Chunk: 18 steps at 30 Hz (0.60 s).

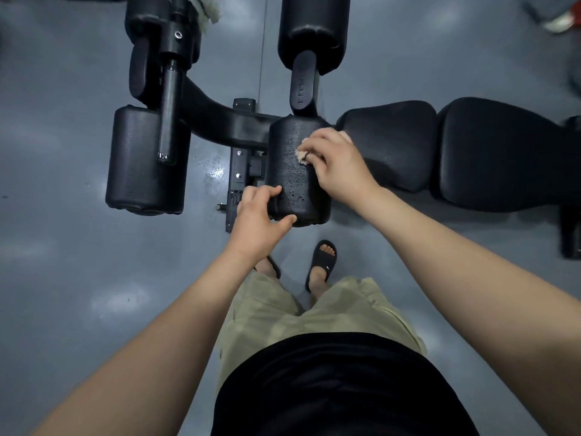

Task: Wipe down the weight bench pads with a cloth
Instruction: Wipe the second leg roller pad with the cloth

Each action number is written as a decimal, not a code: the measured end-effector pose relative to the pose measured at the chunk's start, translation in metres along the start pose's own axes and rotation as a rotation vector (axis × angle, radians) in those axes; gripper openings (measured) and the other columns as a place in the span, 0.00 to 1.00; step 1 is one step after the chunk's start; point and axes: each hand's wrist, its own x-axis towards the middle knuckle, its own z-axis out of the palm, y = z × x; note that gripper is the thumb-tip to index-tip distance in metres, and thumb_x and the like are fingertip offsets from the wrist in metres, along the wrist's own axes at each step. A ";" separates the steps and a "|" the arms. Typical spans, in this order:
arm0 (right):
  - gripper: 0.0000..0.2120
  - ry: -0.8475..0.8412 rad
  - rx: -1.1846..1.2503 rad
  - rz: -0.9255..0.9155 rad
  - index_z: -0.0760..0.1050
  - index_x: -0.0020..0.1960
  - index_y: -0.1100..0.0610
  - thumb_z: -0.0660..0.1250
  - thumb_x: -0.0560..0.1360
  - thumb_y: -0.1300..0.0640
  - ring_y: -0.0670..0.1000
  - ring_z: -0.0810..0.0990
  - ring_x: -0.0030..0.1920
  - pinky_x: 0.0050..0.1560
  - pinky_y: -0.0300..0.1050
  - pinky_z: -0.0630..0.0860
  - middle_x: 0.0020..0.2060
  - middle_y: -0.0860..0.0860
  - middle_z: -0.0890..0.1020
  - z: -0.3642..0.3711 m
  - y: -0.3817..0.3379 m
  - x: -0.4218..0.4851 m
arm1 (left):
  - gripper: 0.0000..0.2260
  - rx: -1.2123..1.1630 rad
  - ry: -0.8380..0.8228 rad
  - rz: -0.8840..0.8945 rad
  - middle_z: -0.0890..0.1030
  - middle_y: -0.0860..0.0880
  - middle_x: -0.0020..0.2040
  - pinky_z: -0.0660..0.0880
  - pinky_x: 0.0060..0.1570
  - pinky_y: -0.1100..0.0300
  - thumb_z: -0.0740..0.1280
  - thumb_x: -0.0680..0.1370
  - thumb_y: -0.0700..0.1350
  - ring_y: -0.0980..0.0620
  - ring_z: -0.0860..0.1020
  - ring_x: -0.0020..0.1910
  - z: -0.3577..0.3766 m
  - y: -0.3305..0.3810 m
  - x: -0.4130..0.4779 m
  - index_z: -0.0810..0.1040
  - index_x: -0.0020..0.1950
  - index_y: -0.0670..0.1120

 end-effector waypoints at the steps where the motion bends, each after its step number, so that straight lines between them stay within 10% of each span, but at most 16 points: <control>1: 0.09 -0.005 0.008 -0.002 0.82 0.55 0.57 0.66 0.78 0.63 0.56 0.75 0.52 0.62 0.42 0.67 0.53 0.52 0.80 0.001 -0.001 -0.006 | 0.28 -0.001 -0.003 -0.006 0.67 0.55 0.58 0.76 0.61 0.43 0.77 0.69 0.53 0.45 0.75 0.61 0.000 0.000 0.001 0.74 0.67 0.53; 18: 0.09 -0.008 0.088 -0.066 0.81 0.54 0.58 0.67 0.76 0.66 0.54 0.76 0.53 0.59 0.48 0.72 0.52 0.51 0.80 0.020 -0.021 -0.091 | 0.27 -0.019 -0.016 0.023 0.69 0.53 0.60 0.72 0.68 0.56 0.80 0.71 0.47 0.53 0.76 0.61 -0.004 -0.003 0.004 0.76 0.68 0.48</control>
